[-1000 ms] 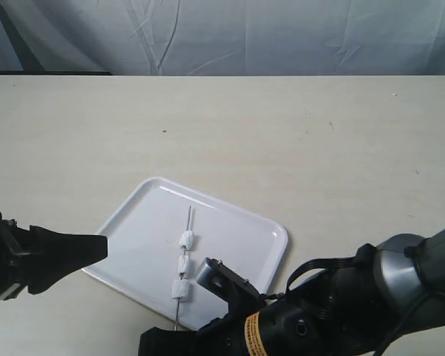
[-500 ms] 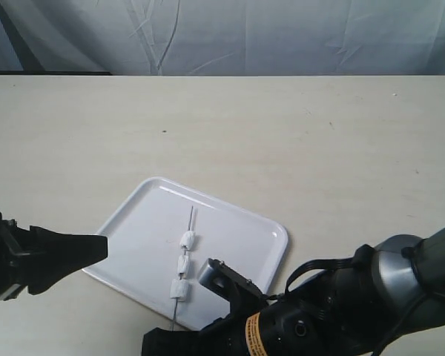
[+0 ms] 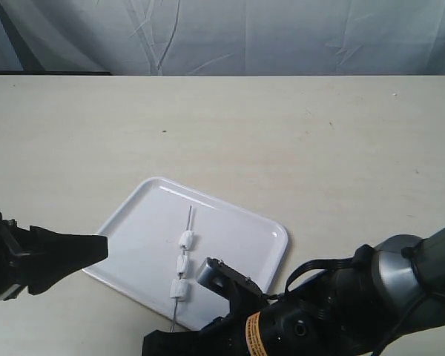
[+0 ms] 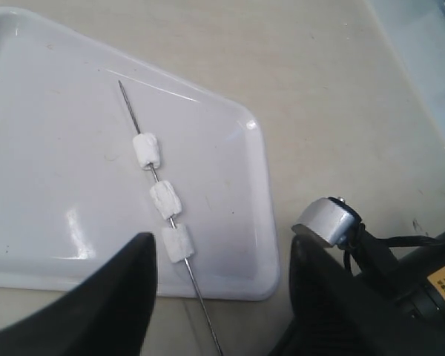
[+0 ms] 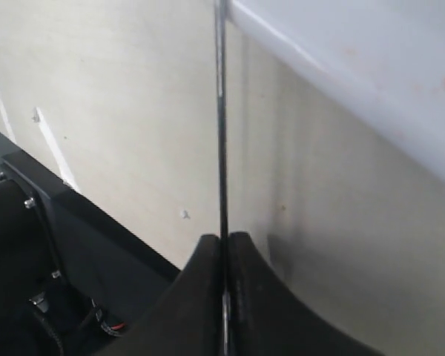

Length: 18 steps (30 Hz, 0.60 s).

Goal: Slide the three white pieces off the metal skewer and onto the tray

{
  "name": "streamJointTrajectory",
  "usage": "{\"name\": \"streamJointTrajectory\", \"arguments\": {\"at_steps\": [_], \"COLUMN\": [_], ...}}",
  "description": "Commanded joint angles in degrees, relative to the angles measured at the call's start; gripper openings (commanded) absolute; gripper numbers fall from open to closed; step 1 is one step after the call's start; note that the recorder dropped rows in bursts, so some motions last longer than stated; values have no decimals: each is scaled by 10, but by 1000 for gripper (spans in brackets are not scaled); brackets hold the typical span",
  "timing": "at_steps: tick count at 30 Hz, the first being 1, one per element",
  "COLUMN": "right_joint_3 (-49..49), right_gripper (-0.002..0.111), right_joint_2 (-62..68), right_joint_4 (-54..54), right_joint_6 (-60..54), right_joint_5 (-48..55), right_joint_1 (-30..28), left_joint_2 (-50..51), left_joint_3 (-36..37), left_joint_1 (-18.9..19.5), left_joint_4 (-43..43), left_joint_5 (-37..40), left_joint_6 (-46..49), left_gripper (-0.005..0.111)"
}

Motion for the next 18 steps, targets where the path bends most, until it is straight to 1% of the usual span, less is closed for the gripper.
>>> {"name": "streamJointTrajectory", "arguments": {"at_steps": [1,10,14,16,18], "right_joint_3": [-1,-1,-1,-1,1], "right_gripper": [-1,-1,-1,-1,-1], "right_joint_2": [1,-4,-35,-55,-73], "right_joint_4": [7,8,-42,-49,-79], "right_joint_6": [-16,-43,-43,-42,-10], "right_joint_5": [4,6,6,15,19], "right_joint_1": [0,0,0,0,0], "left_joint_2": [1,1,1,1,6], "left_joint_3": [-1,-1,-1,-1,-1], "left_joint_1": [-3,-3,-3,-3,-3], "left_joint_4": [-5,-5,-16,-35,-46], "left_joint_5": [-6,-16,-19,3,14], "left_joint_6": [2,2,2,7,9], "left_gripper": [52,52,52,52,56]}}
